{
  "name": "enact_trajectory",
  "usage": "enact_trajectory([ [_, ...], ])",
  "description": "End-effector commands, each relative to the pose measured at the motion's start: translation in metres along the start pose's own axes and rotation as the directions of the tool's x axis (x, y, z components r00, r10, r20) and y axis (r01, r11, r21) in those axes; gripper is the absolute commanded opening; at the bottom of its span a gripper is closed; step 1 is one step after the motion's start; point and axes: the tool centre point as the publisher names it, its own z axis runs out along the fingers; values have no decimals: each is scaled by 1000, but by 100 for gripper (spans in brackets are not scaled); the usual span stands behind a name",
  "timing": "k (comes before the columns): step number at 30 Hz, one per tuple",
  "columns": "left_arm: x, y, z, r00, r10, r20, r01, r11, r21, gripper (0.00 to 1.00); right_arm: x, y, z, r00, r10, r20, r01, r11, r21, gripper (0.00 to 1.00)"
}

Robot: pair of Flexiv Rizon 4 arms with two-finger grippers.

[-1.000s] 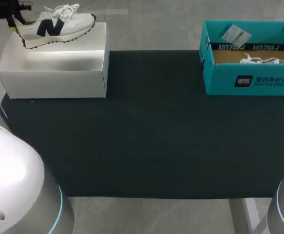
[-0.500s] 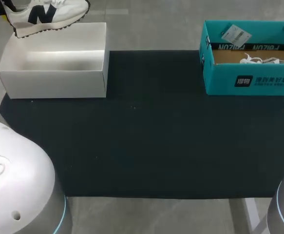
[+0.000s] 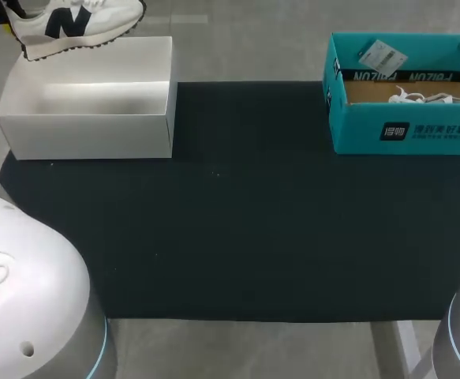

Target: Take the shoe out of the shoebox, open the shoe tongue, remove and reinsert the insole, then place the shoe into the shoebox

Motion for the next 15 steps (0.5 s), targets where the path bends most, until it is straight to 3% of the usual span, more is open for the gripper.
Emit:
enact_trajectory([
  [1, 1, 4, -3, 1000, 1, 2, -1, 1000, 8, 0, 0, 1, 0, 1000, 0, 0, 0, 1000, 2, 100],
  [15, -57, -41, -46, 997, 17, -75, -26, 992, -122, 0, 0, 1, 0, 1000, 0, 0, 0, 1000, 2, 100],
])
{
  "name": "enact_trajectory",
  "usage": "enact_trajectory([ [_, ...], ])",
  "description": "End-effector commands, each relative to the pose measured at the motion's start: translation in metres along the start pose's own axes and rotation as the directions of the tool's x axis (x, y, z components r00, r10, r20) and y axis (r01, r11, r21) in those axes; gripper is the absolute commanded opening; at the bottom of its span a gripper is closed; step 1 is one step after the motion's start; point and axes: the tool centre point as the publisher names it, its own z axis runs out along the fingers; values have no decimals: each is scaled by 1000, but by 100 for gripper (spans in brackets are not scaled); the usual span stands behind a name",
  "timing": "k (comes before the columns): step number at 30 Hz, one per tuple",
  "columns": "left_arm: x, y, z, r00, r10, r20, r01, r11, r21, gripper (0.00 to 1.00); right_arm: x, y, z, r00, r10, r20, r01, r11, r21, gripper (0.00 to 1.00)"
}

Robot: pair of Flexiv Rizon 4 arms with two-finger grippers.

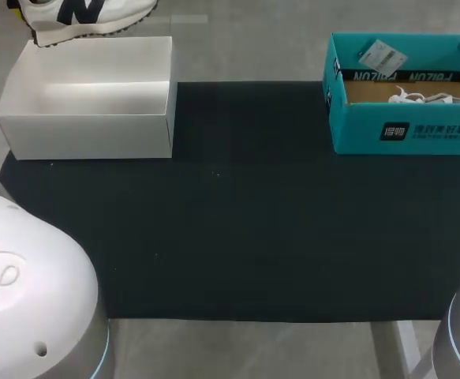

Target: Take the shoe out of the shoebox, open the shoe tongue, remove and reinsert the insole, then place the shoe into the shoebox

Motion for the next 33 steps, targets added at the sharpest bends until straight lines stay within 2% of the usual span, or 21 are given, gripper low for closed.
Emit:
enact_trajectory([
  [1, -19, -46, -14, 999, 14, -37, -18, 994, -112, 0, 0, 1, 0, 1000, 0, 0, 0, 1000, 2, 100],
  [12, -63, -78, -32, 996, -6, -85, -4, 993, -119, 0, 0, 1, 0, 1000, 0, 0, 0, 1000, 2, 100],
  [19, -86, -94, -33, 992, 11, -124, -26, 992, -121, 0, 0, 1, 0, 1000, 0, 0, 0, 1000, 2, 100],
  [27, -115, -118, -28, 995, 58, -75, -67, 990, -123, 0, 0, 1, 0, 1000, 0, 0, 0, 1000, 2, 100],
  [33, -139, -139, -31, 993, 69, -98, -79, 991, -104, 0, 0, 1, 0, 1000, 0, 0, 0, 1000, 2, 100],
])
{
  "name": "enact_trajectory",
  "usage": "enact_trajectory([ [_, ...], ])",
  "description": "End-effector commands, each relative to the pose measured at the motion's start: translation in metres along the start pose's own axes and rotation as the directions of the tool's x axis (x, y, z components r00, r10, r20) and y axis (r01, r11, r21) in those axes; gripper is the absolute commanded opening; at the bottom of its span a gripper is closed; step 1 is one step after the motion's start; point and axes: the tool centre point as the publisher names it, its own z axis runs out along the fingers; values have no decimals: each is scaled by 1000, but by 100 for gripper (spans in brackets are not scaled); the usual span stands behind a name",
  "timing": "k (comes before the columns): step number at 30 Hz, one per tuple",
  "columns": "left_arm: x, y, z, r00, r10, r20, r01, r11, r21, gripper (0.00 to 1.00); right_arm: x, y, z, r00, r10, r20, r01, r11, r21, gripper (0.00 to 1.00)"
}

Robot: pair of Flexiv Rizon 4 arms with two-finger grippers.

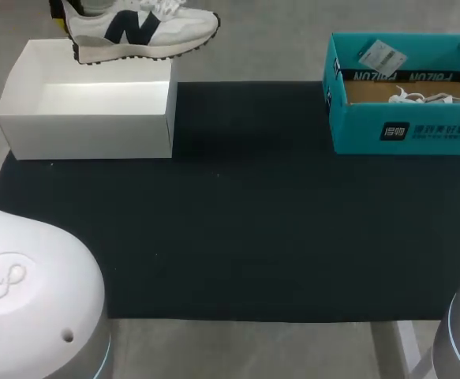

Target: Take the shoe out of the shoebox, open the shoe tongue, remove and reinsert the insole, then place the shoe into the shoebox

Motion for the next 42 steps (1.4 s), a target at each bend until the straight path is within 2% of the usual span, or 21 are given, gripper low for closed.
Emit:
enact_trajectory([
  [1, -20, -20, -5, 1000, 0, -26, -5, 987, -159, 0, 0, 1, 0, 1000, 0, 0, 0, 1000, 2, 100],
  [7, -47, -39, -9, 1000, 24, -16, -26, 989, -146, 0, 0, 1, 0, 1000, 0, 0, 0, 1000, 2, 100],
  [22, -108, -73, -26, 997, 79, -6, -79, 987, -142, 0, 0, 1, 0, 1000, 0, 0, 0, 1000, 2, 100],
  [30, -137, -106, -25, 995, 100, 16, -96, 983, -154, 0, 0, 1, 0, 1000, 0, 0, 0, 1000, 2, 100],
  [42, -176, -161, -11, 988, 133, 76, -119, 980, -161, 0, 0, 1, 0, 1000, 0, 0, 0, 1000, 2, 100],
])
